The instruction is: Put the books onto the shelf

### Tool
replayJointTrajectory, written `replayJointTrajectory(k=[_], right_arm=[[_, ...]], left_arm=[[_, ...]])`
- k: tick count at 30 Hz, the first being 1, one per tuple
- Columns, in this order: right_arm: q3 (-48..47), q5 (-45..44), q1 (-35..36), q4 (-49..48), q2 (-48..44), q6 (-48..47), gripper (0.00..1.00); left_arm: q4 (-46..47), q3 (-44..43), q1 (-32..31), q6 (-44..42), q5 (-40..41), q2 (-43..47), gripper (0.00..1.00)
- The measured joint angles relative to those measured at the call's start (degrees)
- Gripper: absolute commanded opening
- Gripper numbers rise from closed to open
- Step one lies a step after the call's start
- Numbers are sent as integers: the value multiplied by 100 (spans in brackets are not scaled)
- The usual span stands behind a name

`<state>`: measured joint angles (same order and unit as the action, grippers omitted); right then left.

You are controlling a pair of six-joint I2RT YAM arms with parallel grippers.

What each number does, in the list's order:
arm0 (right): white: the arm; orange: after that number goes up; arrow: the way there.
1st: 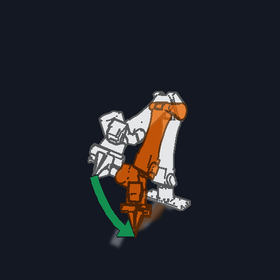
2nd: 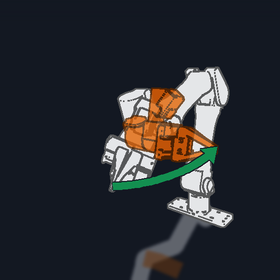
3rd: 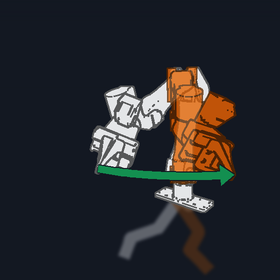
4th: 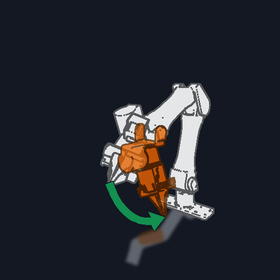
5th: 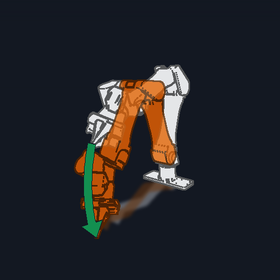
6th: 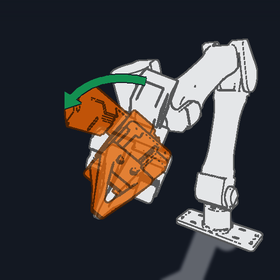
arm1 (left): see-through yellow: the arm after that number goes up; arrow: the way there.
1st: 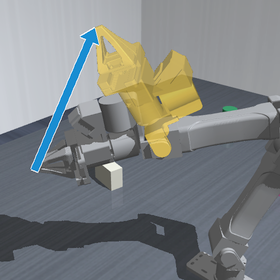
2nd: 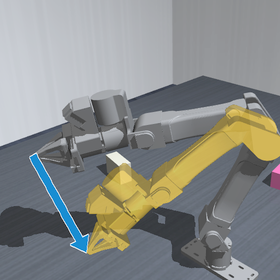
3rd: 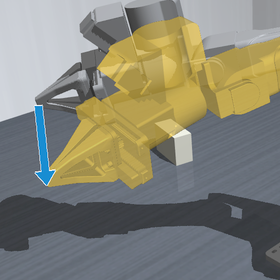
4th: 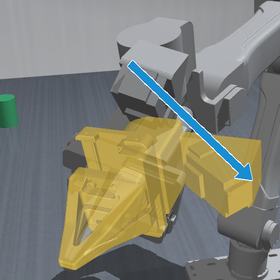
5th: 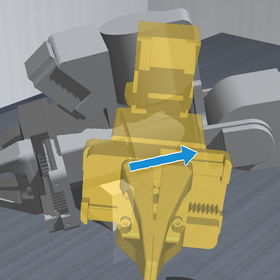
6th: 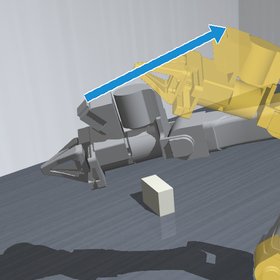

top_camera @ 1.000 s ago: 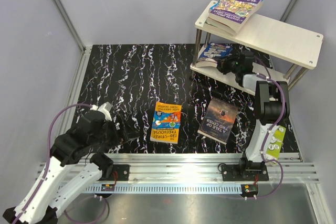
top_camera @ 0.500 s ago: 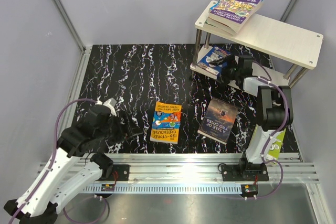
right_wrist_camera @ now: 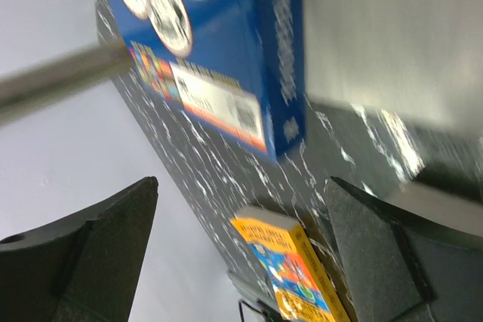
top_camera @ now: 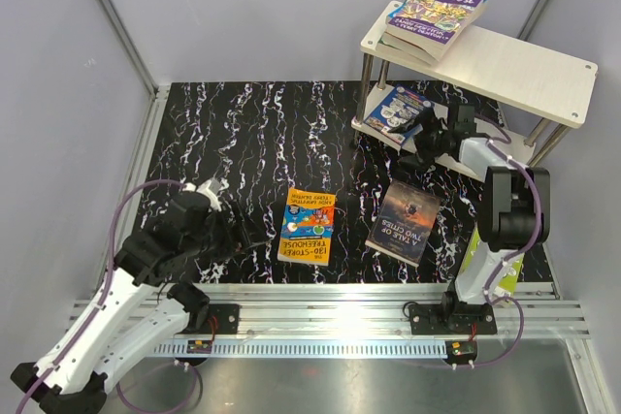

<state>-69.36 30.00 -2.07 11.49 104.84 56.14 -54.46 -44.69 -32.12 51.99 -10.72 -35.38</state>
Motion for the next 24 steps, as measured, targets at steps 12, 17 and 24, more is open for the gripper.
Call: replayJointTrajectory(k=[12, 17, 24], right_arm=[[2326, 236, 2334, -238, -1733, -138, 100], [3093, 238, 3099, -636, -1827, 227, 100], [3228, 240, 3077, -680, -1637, 262, 100]], left_arm=[[1355, 820, 0, -232, -129, -1445, 83], [2223, 846, 0, -476, -155, -2767, 82], [3095, 575, 17, -765, -365, -4516, 78]])
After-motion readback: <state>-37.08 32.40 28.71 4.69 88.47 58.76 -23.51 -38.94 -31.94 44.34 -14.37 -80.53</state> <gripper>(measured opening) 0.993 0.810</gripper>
